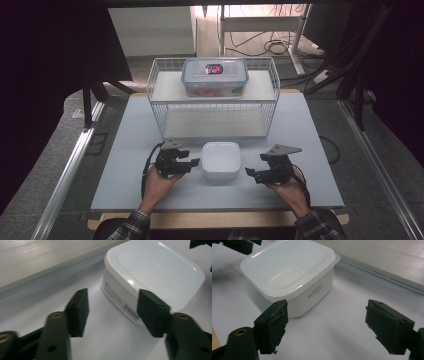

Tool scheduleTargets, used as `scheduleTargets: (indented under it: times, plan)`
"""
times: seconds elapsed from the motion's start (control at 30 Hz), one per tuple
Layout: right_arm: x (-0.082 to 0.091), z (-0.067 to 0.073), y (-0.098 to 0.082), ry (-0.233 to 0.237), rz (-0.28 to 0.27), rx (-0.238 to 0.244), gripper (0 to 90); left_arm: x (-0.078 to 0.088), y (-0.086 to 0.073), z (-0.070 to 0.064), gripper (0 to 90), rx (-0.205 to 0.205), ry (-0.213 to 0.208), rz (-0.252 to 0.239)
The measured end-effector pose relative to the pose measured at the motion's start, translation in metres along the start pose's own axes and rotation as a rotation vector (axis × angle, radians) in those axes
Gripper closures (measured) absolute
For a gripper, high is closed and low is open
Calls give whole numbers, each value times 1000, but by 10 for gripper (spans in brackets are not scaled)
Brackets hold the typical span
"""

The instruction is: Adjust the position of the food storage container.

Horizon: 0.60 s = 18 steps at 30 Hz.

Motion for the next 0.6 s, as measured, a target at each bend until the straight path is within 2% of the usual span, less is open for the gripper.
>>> scheduleTargets:
  times: [0.1, 0.2, 0.27, 0.33, 0.37, 0.5, 0.6]
  plan:
    - [1, -1, -1, -9, -10, 4, 144, 6, -8, -2, 269, -8, -27, -12]
    - [3, -1, -1, 1, -25, 6, 126, 9, -16, -3, 192, -30, -42, -22]
    - [4, 0, -1, 3, -32, 10, 114, 10, -21, -3, 155, -49, -37, -20]
    - [4, 0, -1, 10, -34, 11, 104, 11, -24, -3, 131, -49, -31, -2]
    - [4, -1, -2, 18, -32, 12, 97, 11, -25, -4, 130, -48, -42, 5]
    - [1, -1, -5, 24, -9, 15, 78, 13, -25, -3, 108, -66, -31, -3]
    - [-1, -1, -5, 25, -5, 17, 69, 11, -25, -2, 71, -95, 2, -12]
Point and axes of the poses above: each handheld gripper's, and its own axes: x roughly backward along the jaws, y roughly out of its top, z roughly to its left, the point moved 5 cm from there along -x, roughly forward along the jaws, and after that the axes turned 6 degrees about z, right-handed, at the moved point
